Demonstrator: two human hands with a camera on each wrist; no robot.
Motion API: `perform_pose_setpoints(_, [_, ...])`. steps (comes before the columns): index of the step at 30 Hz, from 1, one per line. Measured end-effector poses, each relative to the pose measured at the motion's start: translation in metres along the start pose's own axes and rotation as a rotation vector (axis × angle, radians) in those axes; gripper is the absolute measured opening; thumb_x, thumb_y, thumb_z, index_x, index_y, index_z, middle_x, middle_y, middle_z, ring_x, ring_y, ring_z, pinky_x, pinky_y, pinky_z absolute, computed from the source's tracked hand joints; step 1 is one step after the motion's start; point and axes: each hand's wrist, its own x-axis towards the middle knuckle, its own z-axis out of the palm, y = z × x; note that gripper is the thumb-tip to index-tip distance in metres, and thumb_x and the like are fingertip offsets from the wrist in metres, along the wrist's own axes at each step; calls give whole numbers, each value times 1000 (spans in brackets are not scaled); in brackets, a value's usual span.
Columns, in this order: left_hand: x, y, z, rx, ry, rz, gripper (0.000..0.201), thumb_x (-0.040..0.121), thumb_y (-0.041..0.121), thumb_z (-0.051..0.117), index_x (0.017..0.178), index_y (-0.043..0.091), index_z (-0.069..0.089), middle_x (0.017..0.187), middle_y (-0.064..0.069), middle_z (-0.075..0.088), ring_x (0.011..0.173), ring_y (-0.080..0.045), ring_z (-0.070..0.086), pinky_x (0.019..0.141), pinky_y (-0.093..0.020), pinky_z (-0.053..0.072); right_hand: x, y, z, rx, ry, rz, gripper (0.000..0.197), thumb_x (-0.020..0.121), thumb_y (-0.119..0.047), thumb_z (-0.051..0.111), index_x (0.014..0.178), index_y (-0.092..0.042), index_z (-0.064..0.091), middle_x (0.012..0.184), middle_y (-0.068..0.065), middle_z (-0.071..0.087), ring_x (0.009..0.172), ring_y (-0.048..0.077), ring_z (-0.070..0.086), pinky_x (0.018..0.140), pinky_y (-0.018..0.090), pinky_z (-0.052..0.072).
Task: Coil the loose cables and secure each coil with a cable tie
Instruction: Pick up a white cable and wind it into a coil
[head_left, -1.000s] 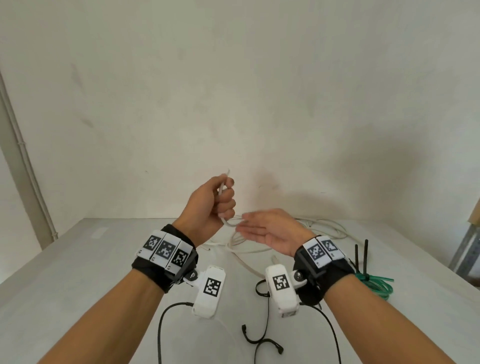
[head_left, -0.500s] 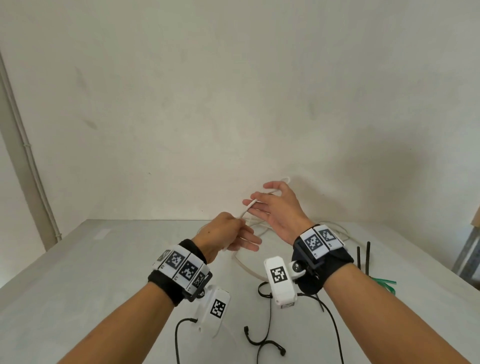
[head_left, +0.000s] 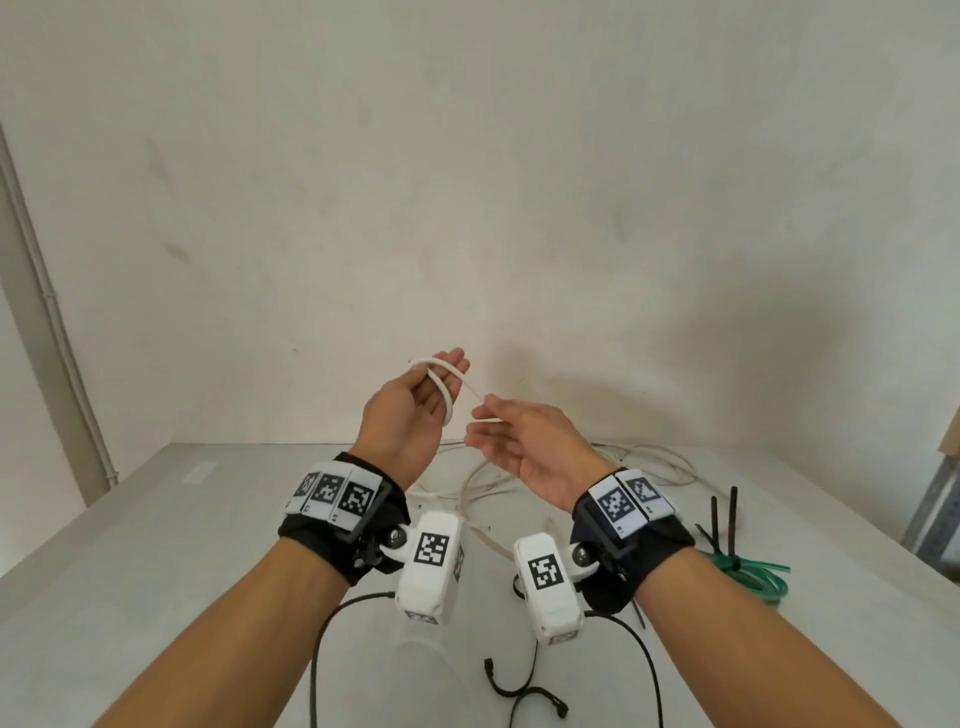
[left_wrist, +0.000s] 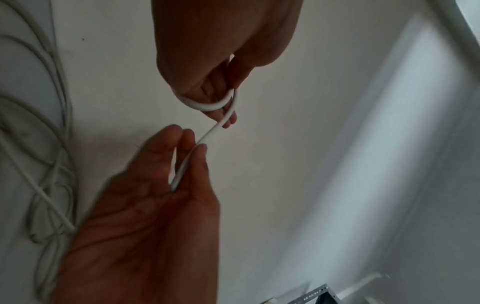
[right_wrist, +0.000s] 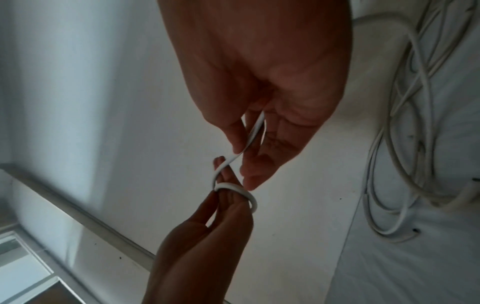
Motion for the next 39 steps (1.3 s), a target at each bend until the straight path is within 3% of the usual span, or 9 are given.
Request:
perform_pose_setpoints(4, [1, 7, 9, -5, 74, 24, 29, 107, 10, 40, 112, -2, 66, 90, -9, 76, 94, -24, 71, 85, -27, 54, -6, 2, 0, -162, -87, 89, 29, 100, -33, 67, 115, -9, 75, 82, 4, 71, 60, 11, 63, 47, 19, 44])
perform_pose_setpoints(10, [-1, 12, 12, -22, 34, -83, 27, 103, 25, 38, 81, 13, 48, 65, 3, 38, 58, -16, 42, 72, -29, 44, -11, 3, -2, -295, -170, 154, 19, 101, -34, 66, 109, -19, 74, 67, 0, 61, 45, 5, 40, 40, 16, 28])
perform_pose_setpoints(13, [0, 10, 14, 55, 26, -86, 32, 106, 20, 37, 75, 17, 45, 62, 7, 29, 50, -11, 34, 56, -23, 41, -15, -2, -2, -375, -231, 150, 20, 100, -38, 66, 107, -20, 73, 74, 3, 69, 48, 9, 51, 43, 17, 33])
perform_pose_setpoints(16, [0, 16, 16, 42, -33, -128, 31, 101, 17, 38, 70, 20, 42, 58, 9, 24, 43, -8, 26, 43, -20, 31, -17, -3, -2, -387, -279, 195, 33, 98, -48, 67, 104, -16, 68, 100, 9, 79, 73, 16, 70, 58, 20, 48])
perform_pose_setpoints(18, [-2, 20, 17, 53, -84, -147, 31, 99, 16, 38, 68, 21, 40, 57, 10, 22, 40, -7, 23, 39, -19, 25, -15, 1, -5, -341, -243, 242, 42, 94, -54, 69, 98, -12, 70, 95, 6, 75, 75, 15, 67, 62, 23, 52])
perform_pose_setpoints(24, [-13, 17, 18, 218, -304, -222, 32, 102, 21, 39, 71, 23, 33, 59, 8, 26, 40, -6, 16, 43, -21, 12, -7, 4, -11, -384, -137, 294, 14, 106, -18, 49, 108, -8, 58, 70, 3, 55, 51, 11, 46, 45, 20, 40])
perform_pose_setpoints(32, [-17, 23, 23, 332, -306, -238, 43, 106, 32, 43, 73, 26, 17, 58, 7, 8, 46, -12, 3, 42, -25, 7, 2, 6, -26, -617, 128, 11, 49, 100, 1, 31, 139, -28, 22, 95, 13, 52, 58, 18, 52, 49, 26, 50])
perform_pose_setpoints(37, [-19, 29, 16, 433, -323, -305, 45, 101, 32, 47, 65, 27, 22, 55, 8, 7, 43, -11, 2, 41, -24, 5, 11, 5, -42, -761, 248, -218, 44, 105, -6, 35, 144, -14, 14, 102, 18, 65, 63, 20, 61, 52, 27, 53])
perform_pose_setpoints(39, [-19, 29, 13, 441, -322, -315, 45, 100, 32, 49, 64, 27, 22, 55, 9, 6, 42, -11, 2, 41, -24, 5, 17, -2, -40, -890, 312, -357, 40, 107, -13, 36, 142, -6, 18, 102, 18, 68, 76, 28, 67, 66, 39, 59])
